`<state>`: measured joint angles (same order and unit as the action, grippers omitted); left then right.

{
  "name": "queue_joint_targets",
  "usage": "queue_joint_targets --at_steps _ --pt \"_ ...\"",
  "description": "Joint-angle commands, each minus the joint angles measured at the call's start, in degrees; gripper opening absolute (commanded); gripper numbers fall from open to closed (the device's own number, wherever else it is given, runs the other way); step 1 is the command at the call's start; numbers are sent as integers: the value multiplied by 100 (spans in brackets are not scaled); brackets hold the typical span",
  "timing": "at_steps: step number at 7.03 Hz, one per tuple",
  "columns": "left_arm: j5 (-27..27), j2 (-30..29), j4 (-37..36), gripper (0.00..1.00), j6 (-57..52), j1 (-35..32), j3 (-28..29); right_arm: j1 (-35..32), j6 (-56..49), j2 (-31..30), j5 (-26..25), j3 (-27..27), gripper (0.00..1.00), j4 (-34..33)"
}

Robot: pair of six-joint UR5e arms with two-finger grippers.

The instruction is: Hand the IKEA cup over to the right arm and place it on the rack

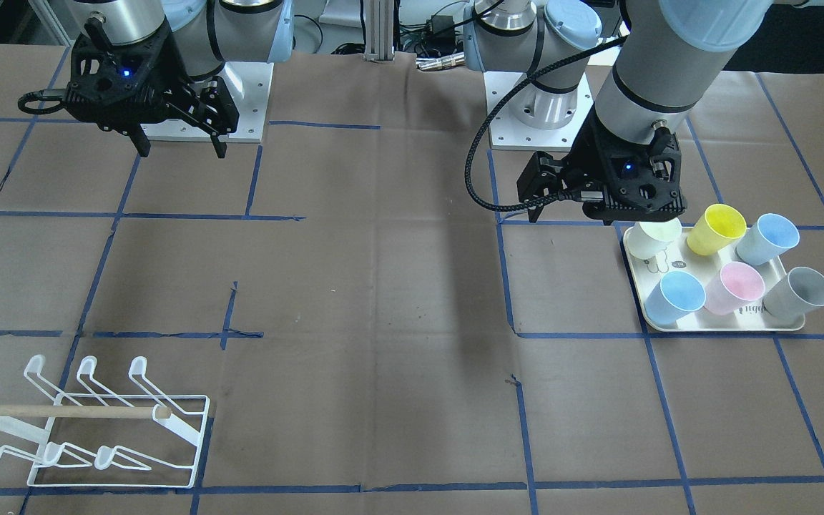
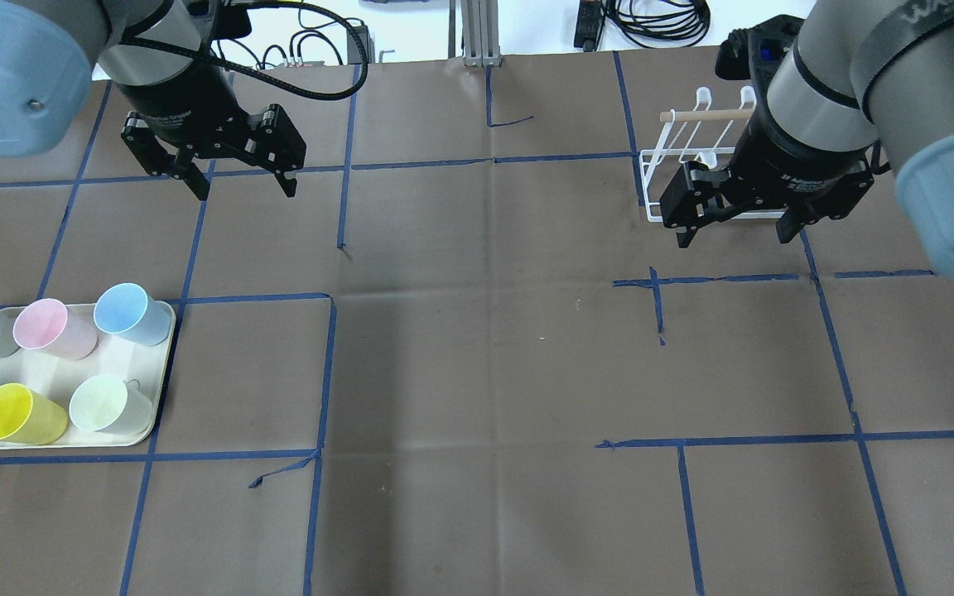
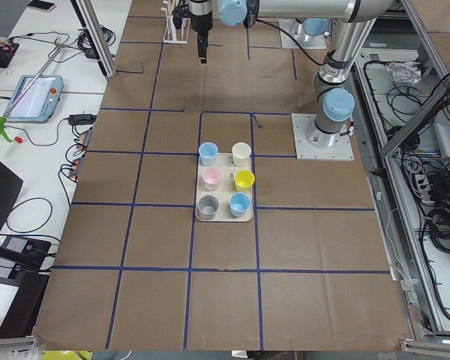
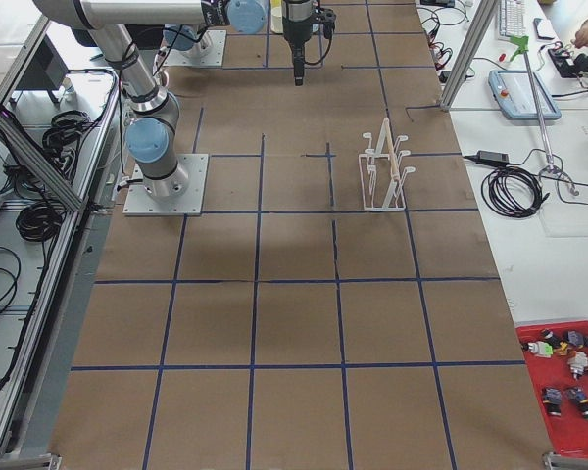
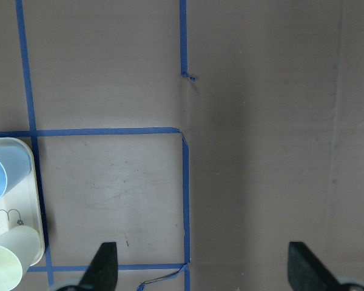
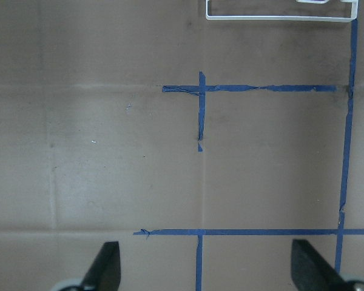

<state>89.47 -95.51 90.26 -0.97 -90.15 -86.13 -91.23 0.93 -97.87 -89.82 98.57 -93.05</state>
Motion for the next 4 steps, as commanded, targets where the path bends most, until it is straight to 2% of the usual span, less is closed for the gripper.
queue_joint_targets --at_steps 1,4 --pt "0 -3 0 100 -17 6 9 0 12 4 17 -5 100 -2" --pt "0 67 0 100 -191 50 -52 0 21 5 18 4 100 6"
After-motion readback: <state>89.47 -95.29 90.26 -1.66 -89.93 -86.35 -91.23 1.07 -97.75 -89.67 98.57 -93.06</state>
